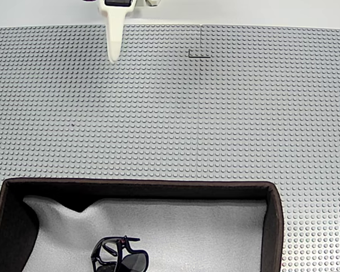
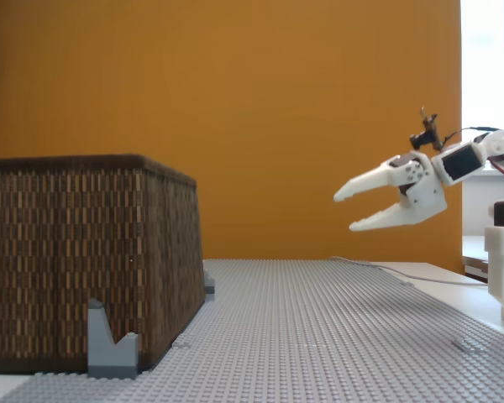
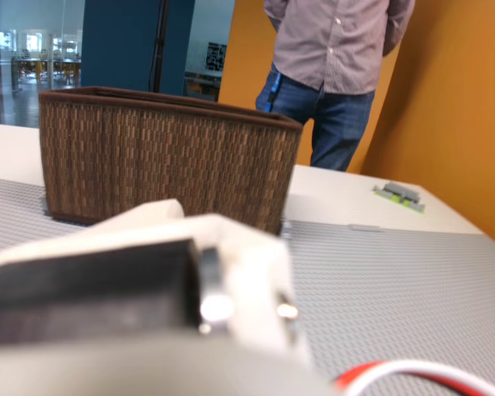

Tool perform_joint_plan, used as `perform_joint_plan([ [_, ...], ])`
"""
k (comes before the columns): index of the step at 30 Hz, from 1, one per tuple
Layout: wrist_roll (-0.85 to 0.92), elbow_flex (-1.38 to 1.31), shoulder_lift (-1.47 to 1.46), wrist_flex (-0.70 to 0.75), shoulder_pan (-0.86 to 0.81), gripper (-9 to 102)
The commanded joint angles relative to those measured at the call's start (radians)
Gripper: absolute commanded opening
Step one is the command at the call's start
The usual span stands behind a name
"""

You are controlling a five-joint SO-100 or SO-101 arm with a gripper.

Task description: Grasp a glasses and put it in the bin.

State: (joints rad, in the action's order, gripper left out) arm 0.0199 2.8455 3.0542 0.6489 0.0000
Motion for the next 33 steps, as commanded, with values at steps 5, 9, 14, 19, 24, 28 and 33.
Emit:
perform_joint_plan([
  [5, 0.037, 0.026, 0.112, 0.06, 0.018, 20],
  [9, 0.044, 0.029, 0.133, 0.098, 0.02, 20],
  [14, 0.058, 0.025, 0.138, 0.097, 0.017, 20],
  [19, 0.063, 0.018, 0.141, 0.114, 0.008, 20],
  [24, 0.058, 0.017, 0.149, 0.123, 0.02, 19],
  [28, 0.055, 0.017, 0.15, 0.126, 0.023, 18],
  [33, 0.054, 0.017, 0.153, 0.127, 0.029, 17],
])
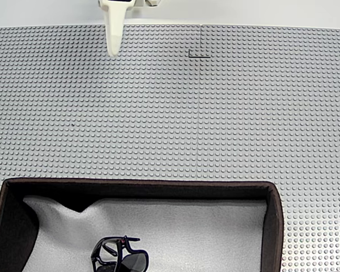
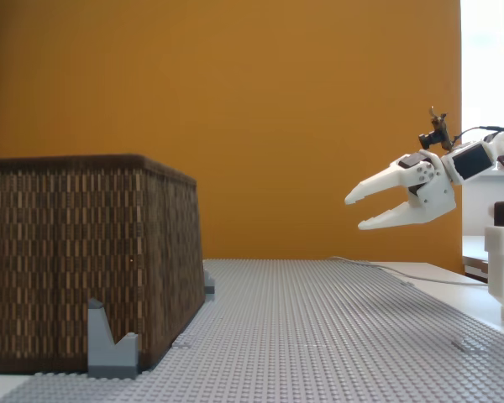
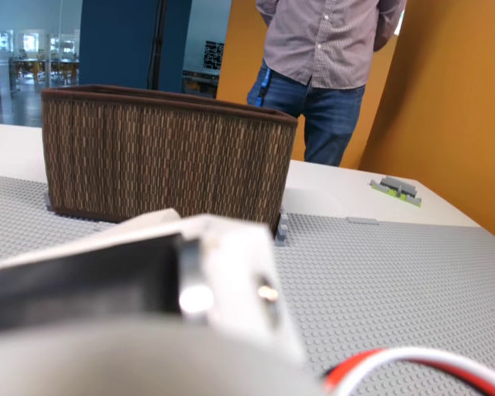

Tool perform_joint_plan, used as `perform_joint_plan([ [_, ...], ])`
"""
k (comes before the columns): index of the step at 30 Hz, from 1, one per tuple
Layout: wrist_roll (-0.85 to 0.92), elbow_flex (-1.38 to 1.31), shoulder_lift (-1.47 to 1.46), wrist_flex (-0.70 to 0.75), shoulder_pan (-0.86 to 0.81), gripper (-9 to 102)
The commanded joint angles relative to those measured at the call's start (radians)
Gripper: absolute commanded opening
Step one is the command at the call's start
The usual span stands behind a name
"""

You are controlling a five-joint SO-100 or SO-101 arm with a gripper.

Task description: Grasp a glasses and put it in the bin.

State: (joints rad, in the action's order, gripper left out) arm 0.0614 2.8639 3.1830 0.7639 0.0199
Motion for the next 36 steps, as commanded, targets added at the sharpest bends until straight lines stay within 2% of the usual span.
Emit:
perform_joint_plan([
  [1, 0.014, 0.002, 0.028, 0.012, 0.014, 16],
  [26, 0.041, 0.018, 0.048, 0.005, 0.018, 0],
  [36, 0.034, 0.018, 0.048, 0.002, 0.017, 0],
])
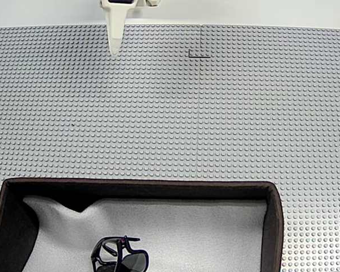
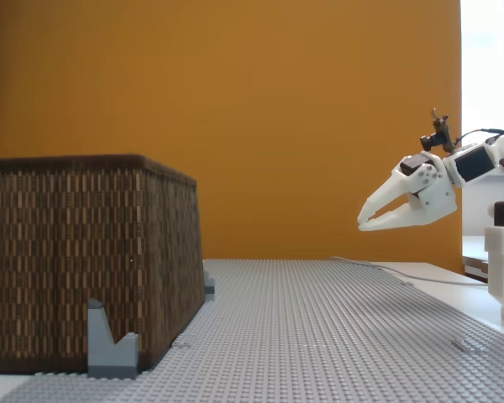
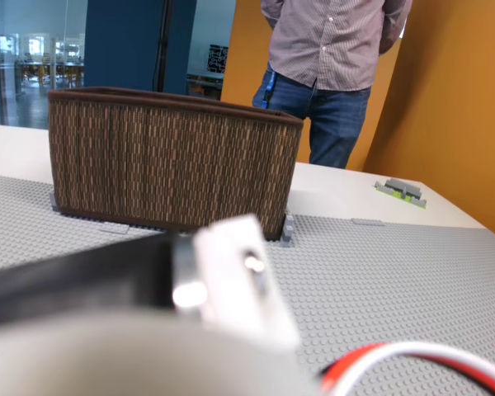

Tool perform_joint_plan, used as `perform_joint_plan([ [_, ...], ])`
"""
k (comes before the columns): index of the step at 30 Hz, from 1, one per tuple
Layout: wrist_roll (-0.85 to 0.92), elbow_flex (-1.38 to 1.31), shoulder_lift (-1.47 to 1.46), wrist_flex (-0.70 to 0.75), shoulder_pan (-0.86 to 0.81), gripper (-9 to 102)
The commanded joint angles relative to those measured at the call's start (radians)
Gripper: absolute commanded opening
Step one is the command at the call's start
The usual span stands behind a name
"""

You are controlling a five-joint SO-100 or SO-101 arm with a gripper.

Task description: Grasp a glasses and put it in the bin.

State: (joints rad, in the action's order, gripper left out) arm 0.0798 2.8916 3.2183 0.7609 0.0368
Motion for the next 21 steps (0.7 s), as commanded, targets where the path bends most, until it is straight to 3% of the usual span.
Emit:
perform_joint_plan([
  [1, 0.017, -0.009, 0.014, 0.002, -0.002, 0],
  [21, 0.003, -0.032, 0.02, 0.066, -0.002, 0],
])
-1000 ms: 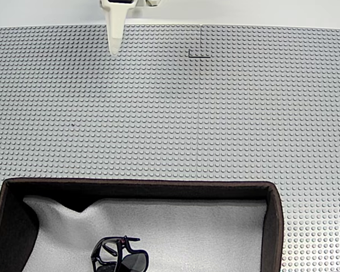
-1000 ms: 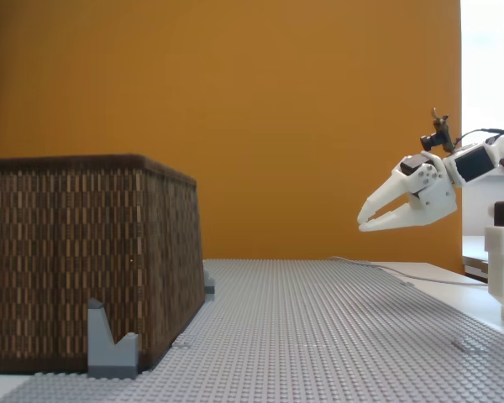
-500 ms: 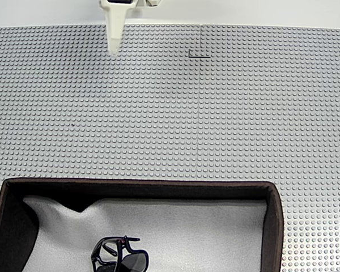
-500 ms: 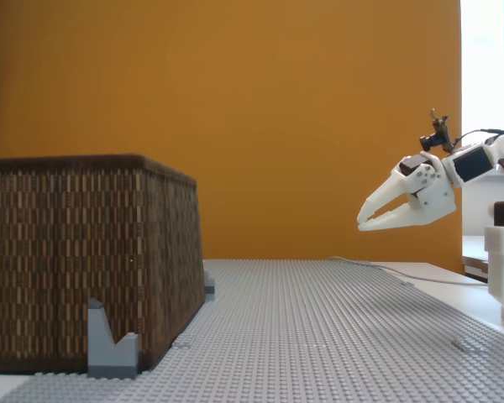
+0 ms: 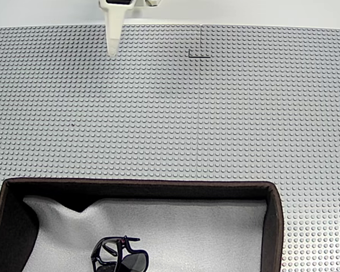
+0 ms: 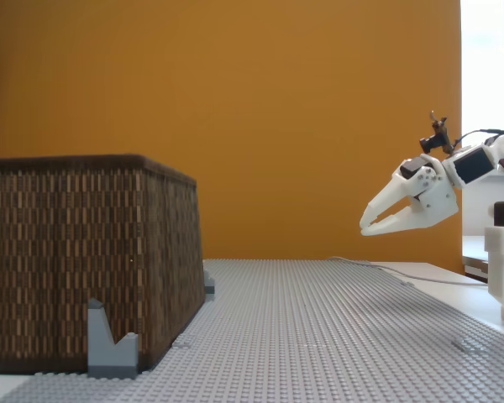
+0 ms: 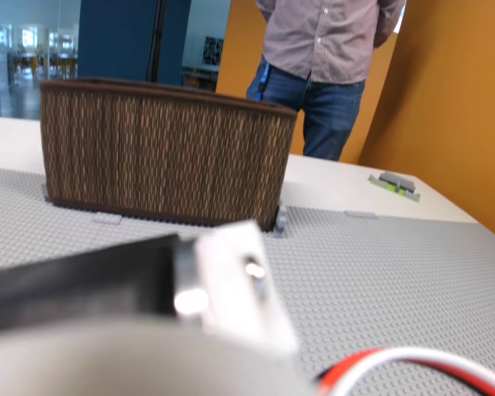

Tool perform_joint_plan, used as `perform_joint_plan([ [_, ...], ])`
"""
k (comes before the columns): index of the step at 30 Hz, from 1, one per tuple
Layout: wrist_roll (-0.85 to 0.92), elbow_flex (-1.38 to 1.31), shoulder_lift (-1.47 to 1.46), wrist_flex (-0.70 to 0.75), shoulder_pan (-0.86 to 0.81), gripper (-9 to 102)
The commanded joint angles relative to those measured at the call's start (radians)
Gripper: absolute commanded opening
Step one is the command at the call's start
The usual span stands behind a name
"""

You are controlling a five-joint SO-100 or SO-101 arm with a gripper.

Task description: Grasp a glasses and put it in the bin.

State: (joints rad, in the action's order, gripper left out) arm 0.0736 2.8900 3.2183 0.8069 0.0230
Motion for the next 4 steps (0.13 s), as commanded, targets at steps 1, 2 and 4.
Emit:
perform_joint_plan([
  [1, 0.009, -0.031, 0.02, 0.021, 0.012, 0],
  [2, 0.009, -0.031, 0.02, 0.021, 0.012, 0],
  [4, 0.012, -0.031, 0.02, 0.018, 0.011, 0],
])
